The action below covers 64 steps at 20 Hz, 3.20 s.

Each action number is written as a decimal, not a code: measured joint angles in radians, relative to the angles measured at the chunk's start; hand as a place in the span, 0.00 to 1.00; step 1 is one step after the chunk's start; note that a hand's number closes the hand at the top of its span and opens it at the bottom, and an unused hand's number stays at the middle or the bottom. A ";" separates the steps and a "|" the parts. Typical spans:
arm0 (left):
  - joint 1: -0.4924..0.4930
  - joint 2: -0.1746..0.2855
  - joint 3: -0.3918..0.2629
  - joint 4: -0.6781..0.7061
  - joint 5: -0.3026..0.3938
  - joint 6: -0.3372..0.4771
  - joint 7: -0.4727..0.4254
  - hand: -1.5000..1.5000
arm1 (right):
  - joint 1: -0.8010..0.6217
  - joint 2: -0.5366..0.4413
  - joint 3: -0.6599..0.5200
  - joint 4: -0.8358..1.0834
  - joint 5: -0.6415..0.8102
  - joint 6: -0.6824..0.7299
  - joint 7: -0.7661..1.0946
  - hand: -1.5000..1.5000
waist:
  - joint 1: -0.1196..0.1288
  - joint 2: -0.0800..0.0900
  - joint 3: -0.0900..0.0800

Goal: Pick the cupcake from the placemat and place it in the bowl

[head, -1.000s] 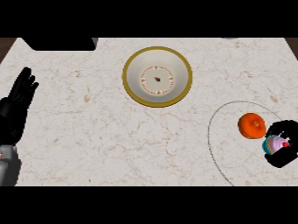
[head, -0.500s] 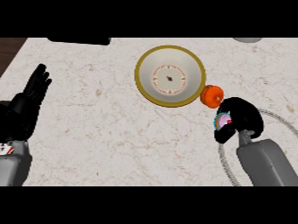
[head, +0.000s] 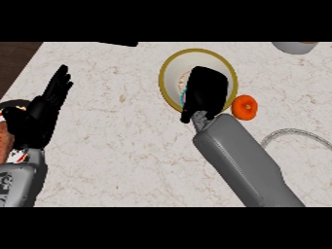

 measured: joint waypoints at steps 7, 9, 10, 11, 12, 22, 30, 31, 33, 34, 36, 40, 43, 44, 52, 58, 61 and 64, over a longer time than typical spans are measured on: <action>-0.009 -0.007 0.003 0.027 -0.004 0.006 -0.007 0.50 | -0.272 0.009 0.042 0.068 0.100 -0.076 0.105 1.00 | -0.014 -0.004 0.000; -0.013 -0.008 0.007 0.030 -0.003 0.008 -0.007 0.50 | -0.327 0.009 0.042 0.102 0.111 -0.091 0.126 1.00 | -0.022 -0.004 0.000; -0.012 -0.009 0.007 0.032 -0.006 0.012 -0.010 0.50 | -0.353 0.008 0.039 0.115 0.111 -0.099 0.135 1.00 | -0.025 -0.005 0.000; -0.013 -0.008 0.008 0.034 -0.010 0.015 -0.011 0.50 | -0.378 0.008 0.033 0.131 0.109 -0.107 0.142 1.00 | -0.026 -0.004 0.000; -0.011 -0.008 0.011 0.033 -0.009 0.016 -0.012 0.50 | -0.395 0.009 0.033 0.147 0.108 -0.117 0.148 1.00 | -0.030 -0.004 0.001; -0.005 0.010 0.049 0.034 -0.003 0.025 -0.010 0.50 | -0.429 0.011 -0.031 0.302 0.075 -0.283 0.107 1.00 | -0.078 -0.001 0.003; 0.020 0.018 0.069 0.023 0.001 0.024 -0.016 0.50 | -0.411 0.014 -0.111 0.498 0.055 -0.495 0.000 1.00 | -0.100 0.000 0.004; 0.024 0.019 0.072 0.029 0.002 0.021 -0.029 0.50 | -0.420 0.015 -0.128 0.530 0.055 -0.519 -0.015 1.00 | -0.104 0.001 0.004; 0.028 0.009 0.070 0.032 -0.003 0.031 -0.033 0.50 | -0.410 0.016 -0.149 0.587 0.050 -0.582 -0.044 1.00 | -0.107 0.001 0.004; 0.036 0.005 0.069 0.034 -0.006 0.034 -0.041 0.50 | -0.420 0.014 -0.168 0.614 0.046 -0.601 -0.053 1.00 | -0.110 0.001 0.005; 0.030 0.012 0.076 0.038 -0.003 0.029 -0.043 0.50 | -0.410 0.017 -0.196 0.679 0.026 -0.574 -0.037 1.00 | -0.113 0.002 0.004; 0.035 0.019 0.087 0.028 0.009 0.019 -0.035 0.50 | -0.381 0.013 -0.278 0.763 -0.046 -0.587 -0.057 0.00 | -0.115 0.002 0.005; 0.042 0.017 0.086 0.025 0.002 0.021 -0.036 0.50 | -0.365 0.015 -0.327 0.803 -0.102 -0.599 -0.137 0.00 | -0.122 0.000 0.006; 0.042 0.016 0.083 0.018 0.000 0.022 -0.027 0.50 | -0.357 0.013 -0.344 0.811 -0.120 -0.609 -0.177 0.00 | -0.123 -0.001 0.006; 0.046 0.018 0.095 0.011 0.003 0.023 -0.016 0.50 | -0.286 0.019 -0.474 0.650 -0.292 -0.852 -0.441 0.00 | -0.140 -0.007 0.008; 0.074 0.023 0.110 -0.002 0.012 0.019 -0.009 0.50 | -0.144 0.021 -0.520 0.416 -0.510 -0.964 -0.644 0.00 | -0.155 -0.017 0.008; 0.085 0.037 0.127 -0.009 0.019 0.012 -0.005 0.50 | -0.004 0.021 -0.504 0.264 -0.584 -0.930 -0.700 0.00 | -0.172 -0.022 0.007; 0.096 0.025 0.125 -0.007 0.008 0.022 -0.015 0.50 | 0.144 0.011 -0.477 0.097 -0.624 -0.877 -0.710 0.00 | -0.184 -0.024 0.006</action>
